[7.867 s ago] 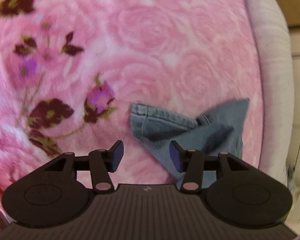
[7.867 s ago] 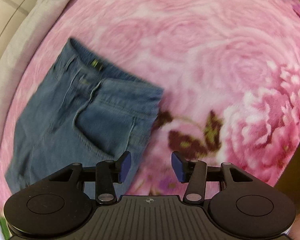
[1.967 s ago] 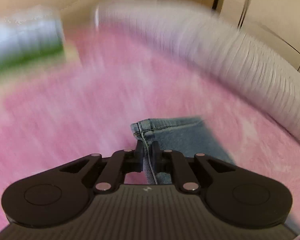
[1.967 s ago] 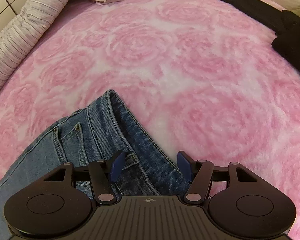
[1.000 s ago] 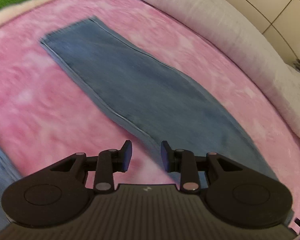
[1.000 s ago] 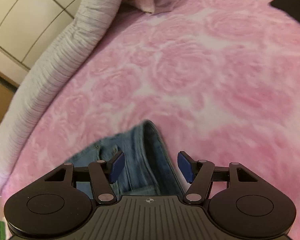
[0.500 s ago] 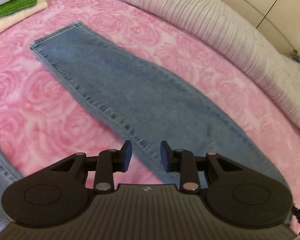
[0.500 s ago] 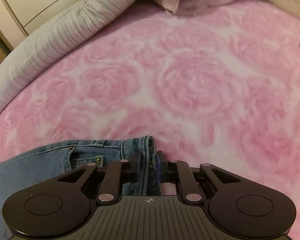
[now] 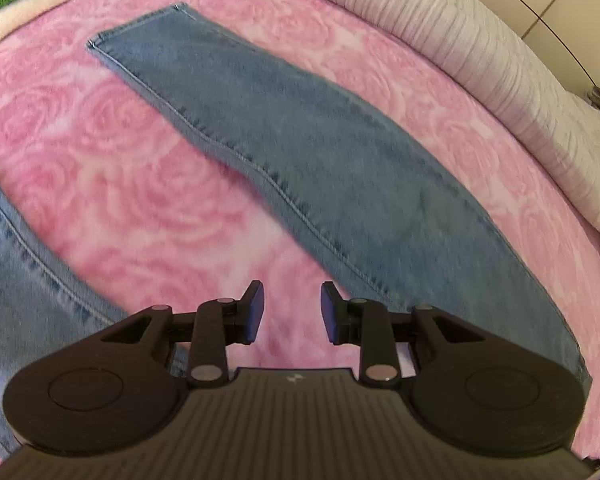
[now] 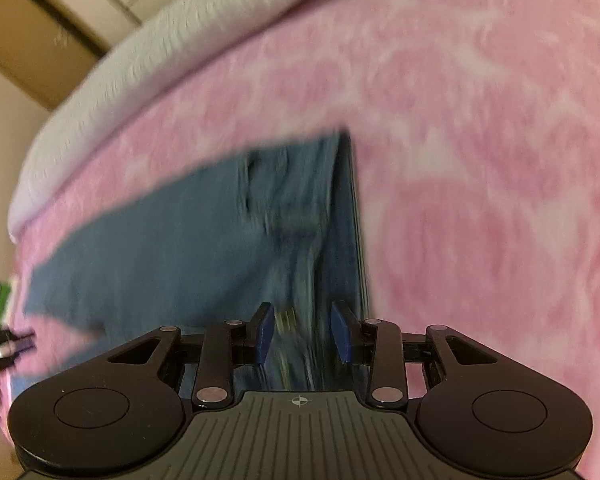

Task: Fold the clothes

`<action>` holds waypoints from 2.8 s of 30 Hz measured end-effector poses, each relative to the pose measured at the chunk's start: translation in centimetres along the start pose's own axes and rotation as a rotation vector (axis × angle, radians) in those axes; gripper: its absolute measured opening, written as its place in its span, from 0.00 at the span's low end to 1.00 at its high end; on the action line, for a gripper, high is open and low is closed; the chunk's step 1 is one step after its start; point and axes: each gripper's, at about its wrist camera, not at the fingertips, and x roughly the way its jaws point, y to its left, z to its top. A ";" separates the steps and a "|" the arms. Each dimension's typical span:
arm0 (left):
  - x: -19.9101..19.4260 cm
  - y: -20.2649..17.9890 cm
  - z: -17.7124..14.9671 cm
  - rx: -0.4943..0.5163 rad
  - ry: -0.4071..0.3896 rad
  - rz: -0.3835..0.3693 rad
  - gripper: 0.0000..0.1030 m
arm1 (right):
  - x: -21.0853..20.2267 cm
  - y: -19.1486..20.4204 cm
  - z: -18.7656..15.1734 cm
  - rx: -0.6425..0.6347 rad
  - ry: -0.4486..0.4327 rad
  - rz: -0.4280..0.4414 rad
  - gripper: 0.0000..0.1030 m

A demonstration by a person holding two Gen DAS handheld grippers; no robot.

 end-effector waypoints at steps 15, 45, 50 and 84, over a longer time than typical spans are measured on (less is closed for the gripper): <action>0.1 1.4 -2.3 -0.011 0.045 0.006 0.24 | 0.4 1.5 -1.1 -0.096 -0.024 -0.031 0.07; 0.3 0.4 -3.4 0.007 0.064 -0.001 0.24 | 2.7 -2.7 0.4 0.029 0.101 0.223 0.33; 0.4 0.4 -3.5 0.003 0.066 0.004 0.24 | 1.9 -2.5 -0.3 0.009 0.078 0.240 0.20; -1.3 3.6 -3.8 0.063 0.025 0.055 0.24 | 5.4 9.1 -4.4 -0.461 -0.095 -0.555 0.12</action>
